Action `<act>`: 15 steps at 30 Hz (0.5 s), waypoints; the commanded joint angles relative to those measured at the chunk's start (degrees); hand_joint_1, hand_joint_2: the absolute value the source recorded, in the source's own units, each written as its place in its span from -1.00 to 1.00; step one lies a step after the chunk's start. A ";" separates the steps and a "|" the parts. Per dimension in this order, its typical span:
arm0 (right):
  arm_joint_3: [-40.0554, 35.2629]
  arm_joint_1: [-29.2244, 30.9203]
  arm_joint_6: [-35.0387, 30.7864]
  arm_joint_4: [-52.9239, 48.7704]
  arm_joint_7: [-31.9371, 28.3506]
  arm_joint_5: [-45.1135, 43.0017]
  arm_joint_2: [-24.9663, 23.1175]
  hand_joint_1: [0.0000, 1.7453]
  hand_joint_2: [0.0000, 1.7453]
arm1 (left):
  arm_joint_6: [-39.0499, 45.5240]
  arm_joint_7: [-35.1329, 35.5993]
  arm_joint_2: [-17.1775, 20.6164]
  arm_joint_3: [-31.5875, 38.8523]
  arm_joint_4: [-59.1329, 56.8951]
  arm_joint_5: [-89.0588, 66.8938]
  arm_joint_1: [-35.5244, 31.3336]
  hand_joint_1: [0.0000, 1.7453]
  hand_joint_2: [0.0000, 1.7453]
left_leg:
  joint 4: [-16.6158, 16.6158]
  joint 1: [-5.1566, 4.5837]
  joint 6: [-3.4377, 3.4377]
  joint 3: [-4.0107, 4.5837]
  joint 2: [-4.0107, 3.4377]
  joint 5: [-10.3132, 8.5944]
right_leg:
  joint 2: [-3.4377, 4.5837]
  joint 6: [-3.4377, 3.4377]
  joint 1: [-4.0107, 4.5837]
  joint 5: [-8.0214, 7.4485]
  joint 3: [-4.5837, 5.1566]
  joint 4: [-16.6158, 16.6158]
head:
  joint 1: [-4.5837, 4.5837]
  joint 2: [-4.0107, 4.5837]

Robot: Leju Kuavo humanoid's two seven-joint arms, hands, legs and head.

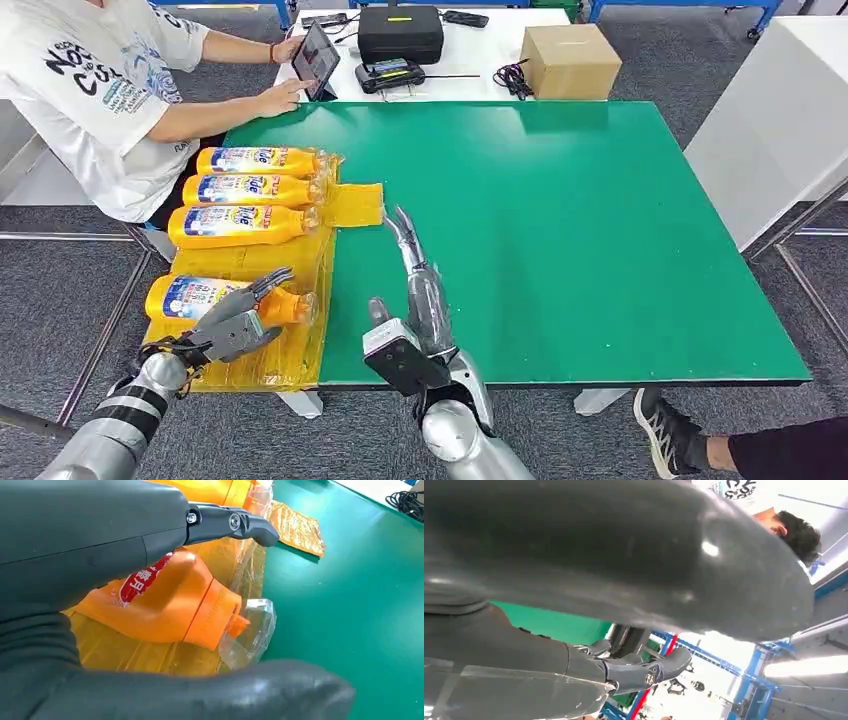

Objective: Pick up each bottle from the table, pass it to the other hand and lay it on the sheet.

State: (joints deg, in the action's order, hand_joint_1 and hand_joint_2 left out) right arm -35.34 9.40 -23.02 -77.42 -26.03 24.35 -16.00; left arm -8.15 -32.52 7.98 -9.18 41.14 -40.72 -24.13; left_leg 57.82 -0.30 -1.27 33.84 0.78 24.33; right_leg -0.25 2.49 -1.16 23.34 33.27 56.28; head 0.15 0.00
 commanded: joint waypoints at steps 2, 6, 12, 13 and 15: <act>-1.39 2.61 0.06 3.73 -0.30 0.08 1.22 -1.00 -1.00 | -2.12 -0.37 0.26 -0.99 -0.75 4.75 5.89 -1.00 -1.00 | -0.12 0.03 0.07 -0.18 -0.39 0.05 | 0.35 -0.10 0.04 -0.07 -0.07 -0.14 | 0.00 0.00; -1.33 1.64 -0.88 2.72 0.98 1.28 1.18 -1.00 -1.00 | 17.16 -2.28 -8.68 6.09 2.77 7.42 4.10 -1.00 -1.00 | -0.08 0.01 0.04 -0.11 -0.08 0.00 | 0.04 -0.06 0.02 -0.03 -0.05 -0.11 | 0.00 0.00; -2.93 2.46 -1.59 5.55 1.01 1.46 0.08 -1.00 -1.00 | 43.96 -7.48 -13.61 13.60 6.05 9.79 -1.18 -1.00 -1.00 | 0.14 0.12 0.04 0.47 0.12 -0.09 | -0.18 -0.07 0.13 -0.06 0.51 -0.03 | -0.02 0.00; -3.40 2.70 -2.26 6.32 0.93 1.07 0.02 -1.00 -1.00 | 47.46 -7.48 -13.44 13.01 8.66 13.43 -0.70 -1.00 -1.00 | 0.10 0.07 -0.01 0.65 0.06 -0.16 | -0.10 0.03 0.07 -0.15 0.70 -0.02 | -0.02 0.00; -3.66 2.75 -2.94 6.87 0.65 0.65 0.00 -1.00 -1.00 | 48.15 -7.48 -13.84 14.30 11.54 16.18 0.01 -1.00 -1.00 | 0.11 0.12 0.04 0.79 -0.04 -0.16 | -0.03 -0.05 0.13 -0.21 0.83 -0.04 | -0.02 0.00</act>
State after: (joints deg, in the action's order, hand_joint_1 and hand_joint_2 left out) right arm -36.15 9.49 -23.91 -76.78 -25.11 26.23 -16.35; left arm 30.81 -38.75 -0.59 -2.75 46.12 -31.86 -21.97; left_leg 57.89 -0.30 -1.33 34.62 0.75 24.11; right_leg -0.24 2.50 -1.17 23.05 34.14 56.27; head 0.13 0.00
